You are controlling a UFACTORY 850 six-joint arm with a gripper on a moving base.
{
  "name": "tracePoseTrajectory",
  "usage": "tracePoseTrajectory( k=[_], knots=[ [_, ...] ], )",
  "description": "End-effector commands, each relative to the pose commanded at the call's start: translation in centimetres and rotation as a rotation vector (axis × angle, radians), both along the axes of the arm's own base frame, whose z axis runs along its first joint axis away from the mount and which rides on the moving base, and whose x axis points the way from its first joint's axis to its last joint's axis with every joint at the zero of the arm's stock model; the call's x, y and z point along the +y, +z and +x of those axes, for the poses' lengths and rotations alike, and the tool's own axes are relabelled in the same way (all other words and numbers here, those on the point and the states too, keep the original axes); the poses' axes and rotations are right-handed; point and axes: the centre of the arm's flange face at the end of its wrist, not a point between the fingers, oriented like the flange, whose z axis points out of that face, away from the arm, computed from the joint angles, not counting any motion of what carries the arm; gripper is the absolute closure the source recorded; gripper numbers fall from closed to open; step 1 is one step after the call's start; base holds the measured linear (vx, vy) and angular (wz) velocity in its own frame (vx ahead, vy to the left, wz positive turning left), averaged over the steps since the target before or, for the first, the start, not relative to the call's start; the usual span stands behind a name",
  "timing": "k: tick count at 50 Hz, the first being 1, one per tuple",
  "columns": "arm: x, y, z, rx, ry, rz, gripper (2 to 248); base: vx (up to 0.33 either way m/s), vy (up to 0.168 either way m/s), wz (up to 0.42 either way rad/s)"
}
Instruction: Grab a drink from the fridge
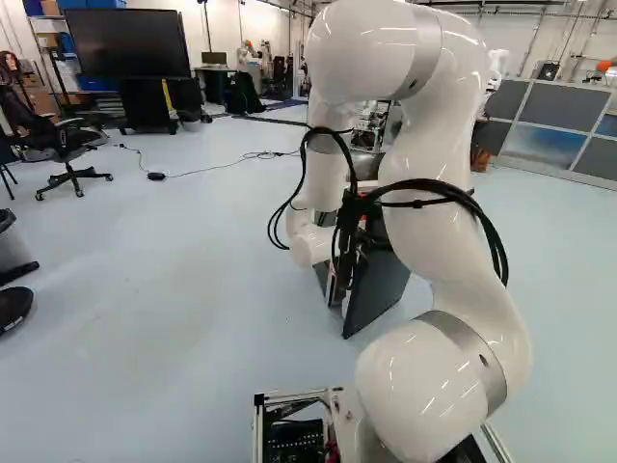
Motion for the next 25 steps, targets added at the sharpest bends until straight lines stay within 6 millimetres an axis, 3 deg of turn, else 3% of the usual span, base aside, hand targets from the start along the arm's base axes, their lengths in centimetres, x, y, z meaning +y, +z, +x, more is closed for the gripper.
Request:
tracePoseTrajectory(
  k=[17,25],
  knots=[
    [0.9,0.2,-4.9,0.057,0.056,-0.022,3,0.0,0.0,0.0],
    [1.9,0.2,-6.0,0.068,0.098,-0.028,3,0.0,0.0,0.0]
  ],
)
